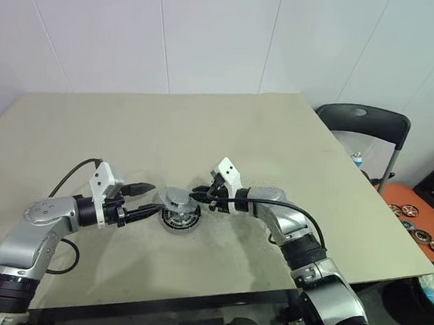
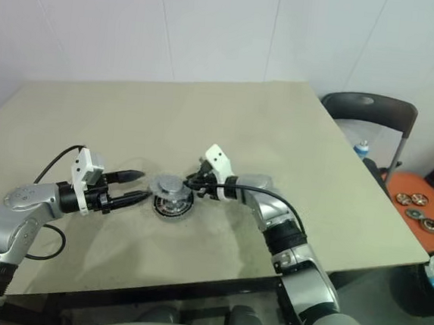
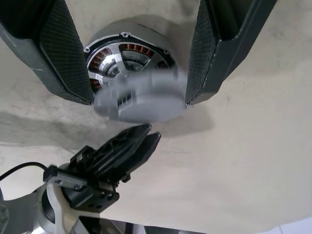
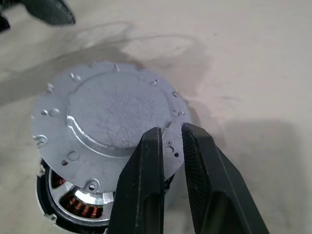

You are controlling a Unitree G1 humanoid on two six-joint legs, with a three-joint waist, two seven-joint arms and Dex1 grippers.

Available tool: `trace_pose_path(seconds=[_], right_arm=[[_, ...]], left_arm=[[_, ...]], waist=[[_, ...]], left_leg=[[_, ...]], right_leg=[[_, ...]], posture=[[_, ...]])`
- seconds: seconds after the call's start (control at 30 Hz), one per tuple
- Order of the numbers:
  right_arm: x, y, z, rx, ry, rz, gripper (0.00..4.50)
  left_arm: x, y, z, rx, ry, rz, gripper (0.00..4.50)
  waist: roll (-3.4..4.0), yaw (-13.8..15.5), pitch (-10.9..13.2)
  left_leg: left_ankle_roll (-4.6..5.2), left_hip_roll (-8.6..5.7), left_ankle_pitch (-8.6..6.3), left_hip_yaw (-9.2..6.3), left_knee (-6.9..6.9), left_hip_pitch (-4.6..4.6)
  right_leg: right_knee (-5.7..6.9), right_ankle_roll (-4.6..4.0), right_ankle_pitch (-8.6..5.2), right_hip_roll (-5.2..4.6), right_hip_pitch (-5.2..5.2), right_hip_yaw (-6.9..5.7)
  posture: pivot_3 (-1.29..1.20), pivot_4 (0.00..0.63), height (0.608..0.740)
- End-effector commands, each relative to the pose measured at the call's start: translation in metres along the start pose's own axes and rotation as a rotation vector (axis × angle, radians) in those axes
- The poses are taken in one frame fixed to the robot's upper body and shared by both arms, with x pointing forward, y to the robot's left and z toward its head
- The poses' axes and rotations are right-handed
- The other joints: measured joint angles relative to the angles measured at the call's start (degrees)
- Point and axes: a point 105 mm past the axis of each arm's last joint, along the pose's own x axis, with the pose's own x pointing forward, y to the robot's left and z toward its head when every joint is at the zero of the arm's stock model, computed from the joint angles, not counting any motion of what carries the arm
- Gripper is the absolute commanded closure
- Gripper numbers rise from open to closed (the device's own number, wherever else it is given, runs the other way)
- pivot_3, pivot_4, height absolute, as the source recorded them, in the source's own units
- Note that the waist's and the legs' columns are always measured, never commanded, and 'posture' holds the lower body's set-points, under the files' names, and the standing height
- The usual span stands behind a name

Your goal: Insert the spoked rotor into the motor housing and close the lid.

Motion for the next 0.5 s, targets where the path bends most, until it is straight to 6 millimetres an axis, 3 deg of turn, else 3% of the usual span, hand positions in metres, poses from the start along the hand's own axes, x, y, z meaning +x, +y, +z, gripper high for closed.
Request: trace_pose_path(seconds=[0.03, 0.2, 0.33, 0.5], right_arm=[[0.005, 0.003, 0.012, -0.045, -0.024, 0.02, 3.8], [0.008, 0.004, 0.015, -0.072, -0.016, 0.029, 3.8], [0.011, 0.017, 0.029, -0.086, -0.012, 0.113, 3.8], [0.01, 0.024, 0.01, -0.152, 0.153, 0.237, 3.8]], left_arm=[[-0.003, 0.002, 0.011, 0.05, -0.024, 0.015, 1.31], [-0.004, 0.002, 0.009, 0.045, -0.023, 0.022, 1.31], [-0.004, 0.002, 0.009, 0.043, -0.025, 0.024, 1.31], [-0.002, 0.004, 0.01, 0.046, -0.027, 0.028, 1.31]], waist=[[0.0, -0.07, 0.0], [0.0, -0.07, 0.0], [0.01, -0.27, 0.0], [0.01, -0.21, 0.01]], left_leg=[[0.0, 0.0, 0.0, 0.01, 0.0, 0.0], [0.0, 0.0, 0.0, 0.0, 0.0, 0.0], [0.0, 0.0, 0.0, 0.01, 0.0, 0.0], [0.0, 0.01, 0.0, 0.01, -0.01, 0.0]], right_leg=[[0.0, 0.0, 0.0, 0.0, 0.0, 0.0], [0.02, 0.0, 0.0, 0.0, -0.01, 0.0], [0.03, -0.01, 0.0, 0.01, -0.02, 0.0], [0.05, -0.01, 0.0, 0.02, -0.04, 0.0]], posture=[[0.0, 0.0, 0.74], [0.0, 0.0, 0.74], [0.0, 0.0, 0.74], [0.0, 0.0, 0.74]])
